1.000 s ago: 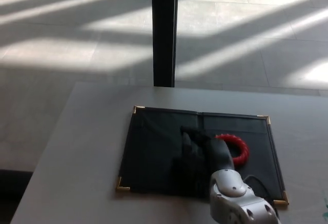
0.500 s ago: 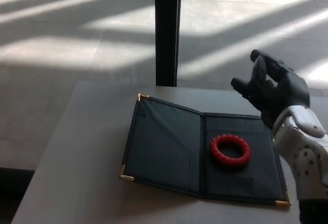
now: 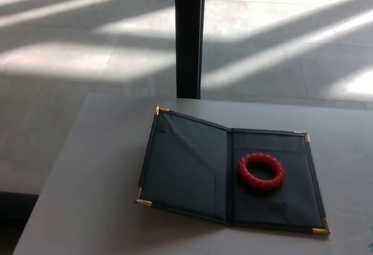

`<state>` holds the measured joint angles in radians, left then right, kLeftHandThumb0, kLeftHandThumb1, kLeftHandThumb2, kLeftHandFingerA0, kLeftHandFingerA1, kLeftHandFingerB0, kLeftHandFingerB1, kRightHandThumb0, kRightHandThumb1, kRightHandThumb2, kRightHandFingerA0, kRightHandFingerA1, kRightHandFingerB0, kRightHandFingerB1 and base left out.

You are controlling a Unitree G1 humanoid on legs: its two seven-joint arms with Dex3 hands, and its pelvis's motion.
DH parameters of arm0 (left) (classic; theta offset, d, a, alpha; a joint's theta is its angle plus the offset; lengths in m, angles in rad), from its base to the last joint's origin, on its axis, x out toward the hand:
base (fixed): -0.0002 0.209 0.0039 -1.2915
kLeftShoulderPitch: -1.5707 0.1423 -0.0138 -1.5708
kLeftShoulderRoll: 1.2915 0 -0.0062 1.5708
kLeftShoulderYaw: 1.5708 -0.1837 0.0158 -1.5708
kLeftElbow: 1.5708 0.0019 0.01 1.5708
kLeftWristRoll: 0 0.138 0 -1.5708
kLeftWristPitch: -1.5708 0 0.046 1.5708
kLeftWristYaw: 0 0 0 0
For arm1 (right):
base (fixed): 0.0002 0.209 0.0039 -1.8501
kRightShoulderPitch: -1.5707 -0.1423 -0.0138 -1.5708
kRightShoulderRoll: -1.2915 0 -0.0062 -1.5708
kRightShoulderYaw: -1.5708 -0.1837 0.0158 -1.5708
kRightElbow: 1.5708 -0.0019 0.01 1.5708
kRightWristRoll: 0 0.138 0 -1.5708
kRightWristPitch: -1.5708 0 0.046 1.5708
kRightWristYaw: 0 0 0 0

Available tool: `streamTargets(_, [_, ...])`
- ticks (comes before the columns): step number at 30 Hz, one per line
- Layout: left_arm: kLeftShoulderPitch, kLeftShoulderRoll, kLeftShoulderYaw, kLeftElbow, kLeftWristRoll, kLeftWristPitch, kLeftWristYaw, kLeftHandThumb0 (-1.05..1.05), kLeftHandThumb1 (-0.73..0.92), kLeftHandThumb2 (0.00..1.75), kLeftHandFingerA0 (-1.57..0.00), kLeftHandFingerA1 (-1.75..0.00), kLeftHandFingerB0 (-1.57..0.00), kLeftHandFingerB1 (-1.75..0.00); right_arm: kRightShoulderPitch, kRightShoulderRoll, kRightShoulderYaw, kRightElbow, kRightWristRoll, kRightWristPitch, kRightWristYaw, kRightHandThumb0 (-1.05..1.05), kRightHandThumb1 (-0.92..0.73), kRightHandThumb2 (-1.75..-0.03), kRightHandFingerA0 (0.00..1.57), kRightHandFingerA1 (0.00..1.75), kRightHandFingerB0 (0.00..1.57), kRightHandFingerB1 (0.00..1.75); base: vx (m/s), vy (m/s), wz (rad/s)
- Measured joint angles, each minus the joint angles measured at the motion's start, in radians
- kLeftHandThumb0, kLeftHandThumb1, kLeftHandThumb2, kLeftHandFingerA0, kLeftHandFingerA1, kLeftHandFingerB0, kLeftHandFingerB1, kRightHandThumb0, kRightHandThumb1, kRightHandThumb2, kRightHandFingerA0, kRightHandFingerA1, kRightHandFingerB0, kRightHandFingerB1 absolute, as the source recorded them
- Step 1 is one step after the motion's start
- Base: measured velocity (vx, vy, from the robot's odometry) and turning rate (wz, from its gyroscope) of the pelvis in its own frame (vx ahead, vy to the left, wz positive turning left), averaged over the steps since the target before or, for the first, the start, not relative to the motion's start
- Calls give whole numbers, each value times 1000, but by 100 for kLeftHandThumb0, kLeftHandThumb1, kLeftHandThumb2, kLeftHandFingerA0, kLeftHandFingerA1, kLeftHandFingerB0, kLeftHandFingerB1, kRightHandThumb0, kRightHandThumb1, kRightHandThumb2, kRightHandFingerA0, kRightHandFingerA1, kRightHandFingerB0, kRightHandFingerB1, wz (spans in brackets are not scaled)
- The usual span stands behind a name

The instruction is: There is a diary kept infront of the robot and the robot uses its right hand to grab its cover and puses it to the left to open it.

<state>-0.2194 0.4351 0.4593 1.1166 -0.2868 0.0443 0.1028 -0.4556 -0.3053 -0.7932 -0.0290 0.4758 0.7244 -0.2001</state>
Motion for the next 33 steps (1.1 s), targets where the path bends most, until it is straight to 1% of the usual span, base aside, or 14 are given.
streamTargets(1, [1, 0, 1, 0, 0, 0, 0, -86, 92, 93, -44, -115, -50, -102, 25, -21, -28, 6, 2, -4, 8, -78, -80, -64, 75, 69, 60, 64, 0, 0, 0])
streamTargets(8, [17, 0, 16, -3, -4, 0, 6, -86, 92, 94, -43, -116, -46, -102, 225, -142, -252, 109, 12, -78, 75, -79, -80, -64, 89, 80, 74, 77, 0, 0, 0])
streamTargets(10, [22, -1, 22, -5, -6, 0, 6, -88, 92, 93, -42, -119, -46, -103, 266, -141, -282, 138, 12, -103, 84, -81, -84, -65, 81, 87, 68, 83, 0, 0, 0])
streamTargets(21, [28, -5, 43, -8, -12, 0, 6, -87, 92, 95, -39, -114, -43, -98, 389, -76, -299, 288, -1, -241, 109, -79, -85, -65, 79, 100, 58, 93, 0, 0, 0])
streamTargets(22, [29, -5, 44, -8, -12, 0, 6, -87, 92, 95, -39, -116, -40, -96, 394, -68, -297, 299, -1, -251, 111, -74, -62, -110, 77, 92, 62, 87, 0, 0, 0])
streamTargets(23, [30, -6, 45, -8, -12, 0, 6, -87, 92, 95, -39, -116, -40, -96, 400, -57, -293, 314, -2, -266, 114, -74, -62, -110, 77, 92, 62, 87, 0, 0, 0])
streamTargets(24, [32, -7, 48, -9, -13, 0, 6, -86, 92, 93, -41, -116, -39, -96, 407, -48, -288, 329, -3, -280, 117, -78, -84, -65, 78, 96, 59, 92, 0, 0, 0])
streamTargets(25, [32, -7, 49, -9, -13, 0, 6, -86, 92, 93, -40, -116, -39, -95, 410, -44, -285, 335, -4, -286, 118, -76, -63, -111, 74, 89, 63, 86, 0, 0, 0])
streamTargets(27, [35, -11, 57, -9, -13, 0, 6, -86, 92, 92, -40, -117, -40, -94, 425, -32, -269, 363, -7, -314, 128, -76, -64, -111, 75, 89, 64, 86, 0, 0, 0])
streamTargets(28, [35, -13, 60, -9, -14, 0, 6, -86, 92, 92, -39, -117, -38, -93, 430, -29, -264, 370, -8, -322, 131, -76, -83, -65, 78, 95, 62, 90, 0, 0, 0])
streamTargets(29, [35, -17, 66, -8, -15, 0, 6, -87, 92, 92, -40, -114, -40, -91, 442, -19, -251, 383, -9, -340, 139, -75, -83, -64, 80, 94, 62, 89, 0, 0, 0])
streamTargets(30, [35, -20, 70, -8, -15, 0, 6, -87, 92, 92, -41, -112, -43, -93, 446, -11, -240, 392, -10, -353, 143, -74, -61, -108, 76, 89, 65, 85, 0, 0, 0])
streamTargets(31, [35, -23, 73, -8, -16, 0, 6, -88, 92, 92, -42, -116, -47, -99, 447, -5, -231, 402, -11, -364, 147, -74, -83, -65, 80, 93, 63, 87, 0, 0, 0])
streamTargets(33, [33, -27, 80, -8, -18, 0, 6, -88, 92, 92, -42, -116, -47, -99, 447, 3, -210, 427, -11, -389, 155, -74, -83, -65, 80, 93, 63, 87, 0, 0, 0])
